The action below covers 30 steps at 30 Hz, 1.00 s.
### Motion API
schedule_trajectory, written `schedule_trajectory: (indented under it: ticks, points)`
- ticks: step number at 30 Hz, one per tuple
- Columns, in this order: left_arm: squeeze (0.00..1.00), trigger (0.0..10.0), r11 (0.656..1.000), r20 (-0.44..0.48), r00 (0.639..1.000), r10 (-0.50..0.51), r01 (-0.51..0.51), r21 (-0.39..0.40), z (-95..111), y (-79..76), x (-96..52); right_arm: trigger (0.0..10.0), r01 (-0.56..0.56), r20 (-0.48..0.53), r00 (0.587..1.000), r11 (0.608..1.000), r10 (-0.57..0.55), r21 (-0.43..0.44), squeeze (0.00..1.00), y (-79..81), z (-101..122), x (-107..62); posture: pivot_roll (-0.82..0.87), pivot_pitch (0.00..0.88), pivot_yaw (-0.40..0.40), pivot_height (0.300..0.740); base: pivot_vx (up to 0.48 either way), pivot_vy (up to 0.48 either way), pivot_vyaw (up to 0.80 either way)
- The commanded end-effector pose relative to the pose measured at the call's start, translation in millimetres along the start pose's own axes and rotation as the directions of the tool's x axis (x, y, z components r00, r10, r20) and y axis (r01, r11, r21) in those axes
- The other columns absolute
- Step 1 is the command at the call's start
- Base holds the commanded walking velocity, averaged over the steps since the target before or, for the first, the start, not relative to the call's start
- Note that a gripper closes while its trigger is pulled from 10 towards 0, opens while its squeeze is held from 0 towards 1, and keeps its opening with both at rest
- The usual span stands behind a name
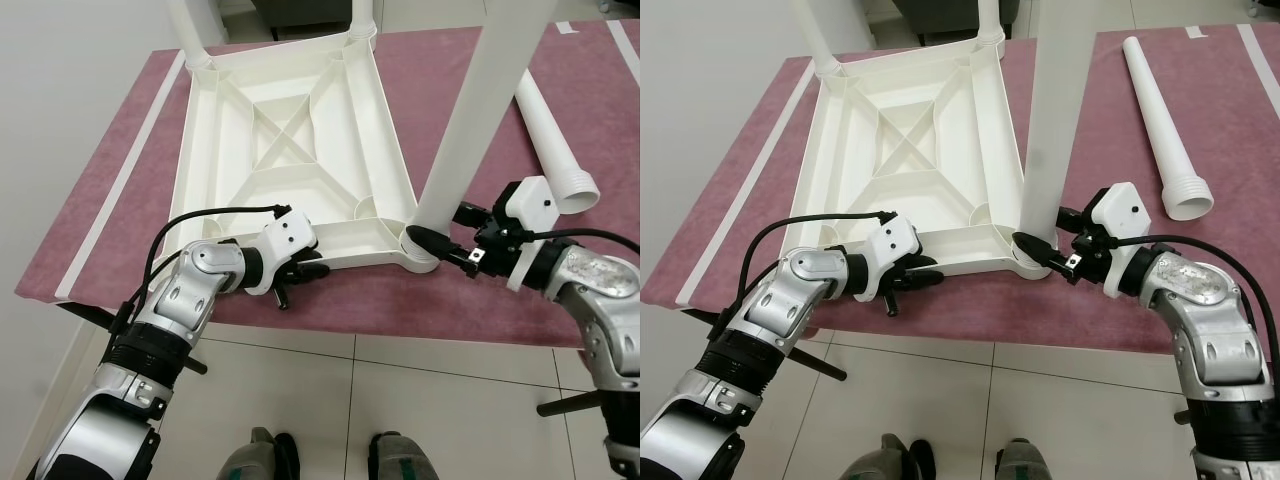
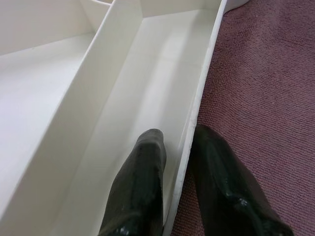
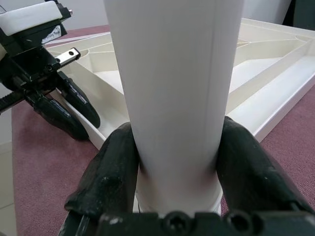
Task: Building children table
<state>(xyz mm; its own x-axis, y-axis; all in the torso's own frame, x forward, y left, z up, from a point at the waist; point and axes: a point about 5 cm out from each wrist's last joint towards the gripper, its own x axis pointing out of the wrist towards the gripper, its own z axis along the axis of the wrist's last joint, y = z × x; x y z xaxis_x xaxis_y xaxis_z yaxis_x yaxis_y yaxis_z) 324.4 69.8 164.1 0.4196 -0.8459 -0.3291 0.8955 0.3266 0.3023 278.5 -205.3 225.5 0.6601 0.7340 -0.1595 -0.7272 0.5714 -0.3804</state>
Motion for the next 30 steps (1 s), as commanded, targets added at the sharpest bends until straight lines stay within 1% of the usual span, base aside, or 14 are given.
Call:
schedule_trajectory:
  ticks: [1, 2, 6, 7, 11, 14, 15, 19, 21, 23, 24, 26, 28, 30]
  points:
    - [0.0, 10.0, 0.999, -0.012, 1.0, 0.007, -0.008, -0.031, -7, -2.6, -0.7, 10.0, -0.187, -0.078, 0.977, 0.975, 0.197, 0.116, 0.0, 29.2, -29, 15.3, -0.12, 0.164, 0.183, 0.74, 0.0, 0.0, 0.0]
    - [0.0, 10.0, 1.0, -0.011, 1.0, 0.006, -0.006, -0.031, -7, -3.0, -0.4, 10.0, -0.197, -0.081, 0.975, 0.974, 0.206, 0.109, 0.0, 29.0, -30, 16.0, -0.12, 0.164, 0.183, 0.74, 0.0, 0.0, 0.0]
    - [0.0, 10.0, 0.999, -0.008, 1.0, 0.006, -0.006, -0.033, -6, -3.9, -0.2, 10.0, -0.173, -0.094, 0.979, 0.981, 0.18, 0.086, 0.0, 25.9, -32, 21.3, -0.12, 0.163, 0.178, 0.74, 0.0, 0.0, 0.0]
    - [0.0, 10.0, 0.999, -0.008, 1.0, 0.009, -0.009, -0.034, -6, -4.1, -0.3, 10.0, -0.145, -0.106, 0.982, 0.986, 0.154, 0.083, 0.0, 25.3, -34, 24.2, -0.12, 0.162, 0.176, 0.74, 0.0, 0.0, 0.0]
    - [0.0, 10.0, 0.999, -0.006, 1.0, 0.014, -0.014, -0.039, -7, -5.4, -0.4, 10.0, -0.055, -0.138, 0.987, 0.987, 0.076, 0.15, 0.0, 30.1, -47, 27.3, -0.12, 0.169, 0.173, 0.74, 0.0, 0.0, 0.0]
    - [0.0, 10.0, 0.999, -0.005, 1.0, 0.014, -0.015, -0.042, -7, -5.8, -0.4, 10.0, 0.033, -0.147, 0.989, 0.981, -0.004, 0.193, 0.0, 29.5, -53, 23.5, -0.12, 0.173, 0.174, 0.74, 0.0, 0.0, 0.0]
    - [0.0, 10.0, 0.999, -0.005, 1.0, 0.014, -0.015, -0.042, -7, -5.8, -0.4, 10.0, 0.033, -0.147, 0.989, 0.981, -0.004, 0.193, 0.0, 29.5, -53, 23.5, -0.12, 0.173, 0.174, 0.74, 0.0, 0.0, 0.0]
    - [0.0, 10.0, 0.999, -0.007, 1.0, 0.014, -0.014, -0.042, -8, -5.7, -0.7, 10.0, 0.109, -0.133, 0.988, 0.973, -0.083, 0.205, 0.0, 30.1, -55, 17.3, -0.13, 0.176, 0.178, 0.74, 0.0, 0.0, 0.0]
    - [0.0, 10.0, 0.999, -0.007, 1.0, 0.014, -0.014, -0.042, -8, -5.9, -0.8, 10.0, 0.127, -0.127, 0.987, 0.969, -0.101, 0.21, 0.0, 30.5, -56, 15.9, -0.13, 0.177, 0.179, 0.74, 0.0, 0.0, 0.0]
    - [0.0, 10.0, 0.999, -0.008, 1.0, 0.011, -0.012, -0.043, -8, -5.7, -0.3, 10.0, 0.205, -0.09, 0.978, 0.954, -0.189, 0.219, 0.0, 27.3, -54, 9.9, -0.13, 0.179, 0.18, 0.74, 0.0, 0.0, 0.0]
    - [0.0, 10.0, 0.999, -0.008, 1.0, 0.011, -0.012, -0.043, -8, -5.7, -0.3, 10.0, 0.205, -0.09, 0.978, 0.954, -0.189, 0.219, 0.0, 27.3, -54, 9.9, -0.13, 0.179, 0.18, 0.74, 0.0, 0.0, 0.0]
    - [0.0, 10.0, 0.999, -0.008, 1.0, 0.011, -0.011, -0.043, -7, -5.2, 0.0, 10.0, 0.252, -0.068, 0.968, 0.944, -0.243, 0.212, 0.0, 25.7, -52, 5.6, -0.13, 0.18, 0.182, 0.74, 0.0, 0.0, 0.0]
    - [0.0, 10.0, 0.999, -0.008, 1.0, 0.011, -0.011, -0.044, -7, -5.0, 0.2, 10.0, 0.267, -0.061, 0.964, 0.941, -0.26, 0.208, 0.0, 25.8, -51, 4.1, -0.13, 0.18, 0.182, 0.74, 0.0, 0.0, 0.0]
    - [0.0, 10.0, 0.999, -0.009, 1.0, 0.01, -0.011, -0.044, -7, -4.5, 0.3, 10.0, 0.277, -0.043, 0.961, 0.939, -0.274, 0.204, 0.0, 31.3, -50, 2.1, -0.13, 0.183, 0.185, 0.74, 0.0, 0.0, 0.0]
